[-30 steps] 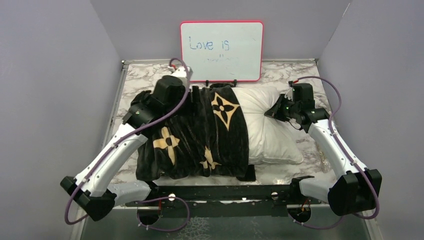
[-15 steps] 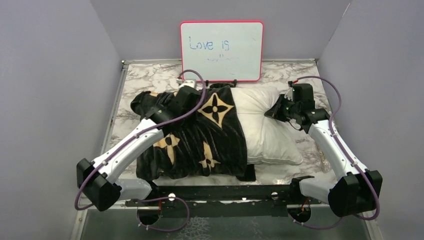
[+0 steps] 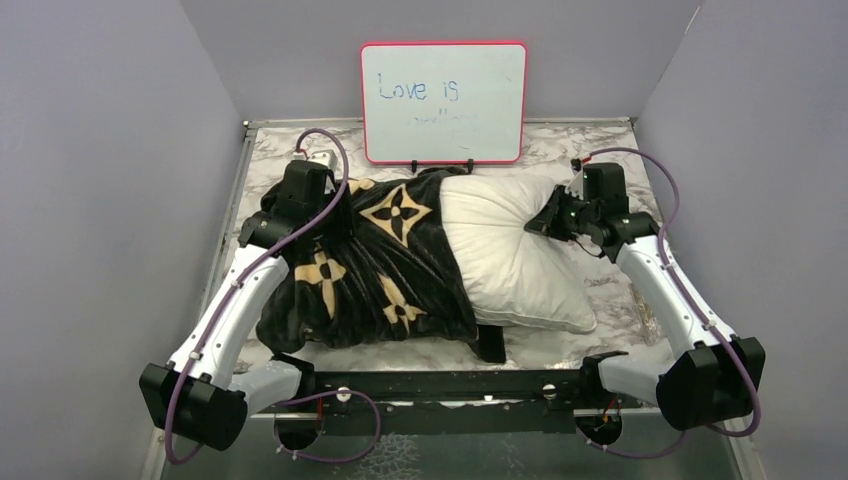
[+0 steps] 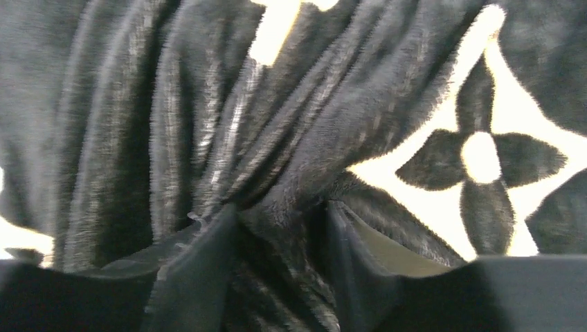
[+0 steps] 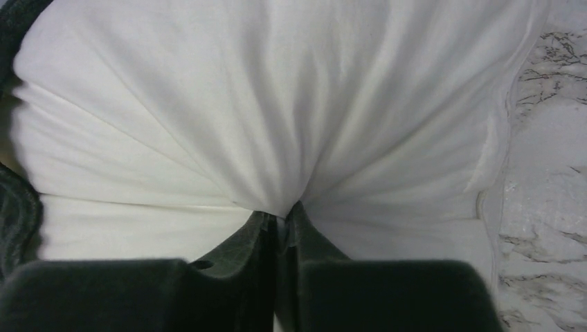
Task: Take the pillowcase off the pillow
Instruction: Remove the pillow from the pillowcase.
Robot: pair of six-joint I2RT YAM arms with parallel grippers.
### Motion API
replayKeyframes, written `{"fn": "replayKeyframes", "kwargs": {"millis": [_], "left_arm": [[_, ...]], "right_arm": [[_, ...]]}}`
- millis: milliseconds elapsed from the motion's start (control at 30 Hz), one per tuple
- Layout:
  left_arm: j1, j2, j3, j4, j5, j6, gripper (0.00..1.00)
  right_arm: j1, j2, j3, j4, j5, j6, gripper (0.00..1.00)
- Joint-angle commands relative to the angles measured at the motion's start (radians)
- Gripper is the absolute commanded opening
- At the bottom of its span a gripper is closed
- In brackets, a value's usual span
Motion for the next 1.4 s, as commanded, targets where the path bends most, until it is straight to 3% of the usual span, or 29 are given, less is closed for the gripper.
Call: {"fn": "replayKeyframes", "kwargs": {"millis": [0, 100, 133, 200, 333, 400, 500, 567, 667, 733, 800, 933, 1133, 1367], "left_arm": [[0.032, 0.004, 0.015, 0.014, 0.088, 0.036, 0.62], [0.032, 0.009, 0.054, 0.035, 0.140, 0.033, 0.69], [0.032, 0.012, 0.062, 0.041, 0.149, 0.036, 0.70], [0.032, 0.034, 0.076, 0.043, 0.160, 0.047, 0.71], [0.030, 0.057, 0.089, 0.048, 0.166, 0.054, 0.71], [0.030, 0.063, 0.103, 0.051, 0.165, 0.063, 0.72], [0.030, 0.068, 0.148, 0.048, 0.176, 0.072, 0.74], [0.028, 0.067, 0.190, 0.043, 0.200, 0.073, 0.75], [0.019, 0.056, 0.251, 0.038, 0.278, 0.066, 0.75], [0.002, 0.041, 0.275, 0.039, 0.327, 0.048, 0.75], [-0.034, 0.025, 0.283, 0.040, 0.390, 0.034, 0.75], [-0.247, -0.001, 0.213, 0.039, 0.389, -0.016, 0.74], [-0.616, -0.038, 0.059, 0.074, 0.140, -0.207, 0.74], [-0.822, 0.082, 0.004, 0.065, -0.036, -0.349, 0.74]], "right_arm": [[-0.033, 0.014, 0.061, -0.117, 0.019, -0.076, 0.20], [-0.034, -0.018, 0.111, -0.186, 0.085, -0.060, 0.56], [-0.033, -0.034, 0.123, -0.211, 0.141, -0.047, 0.71], [-0.033, -0.072, 0.154, -0.275, 0.298, -0.006, 0.90], [-0.034, -0.144, 0.170, -0.379, 0.547, 0.055, 1.00], [-0.034, -0.176, 0.146, -0.410, 0.562, 0.071, 1.00], [-0.034, -0.214, 0.049, -0.377, 0.398, 0.043, 1.00], [-0.034, -0.208, -0.048, -0.291, 0.135, -0.007, 1.00], [-0.033, -0.103, -0.149, -0.163, -0.269, -0.031, 0.83], [-0.033, -0.006, -0.179, -0.061, -0.444, -0.005, 0.58], [-0.032, 0.067, -0.165, 0.040, -0.442, 0.049, 0.38], [-0.032, 0.137, -0.040, 0.110, -0.296, 0.139, 0.05], [-0.033, 0.209, 0.091, 0.166, -0.132, 0.280, 0.00], [-0.034, 0.281, 0.163, 0.154, -0.130, 0.286, 0.00]]}}
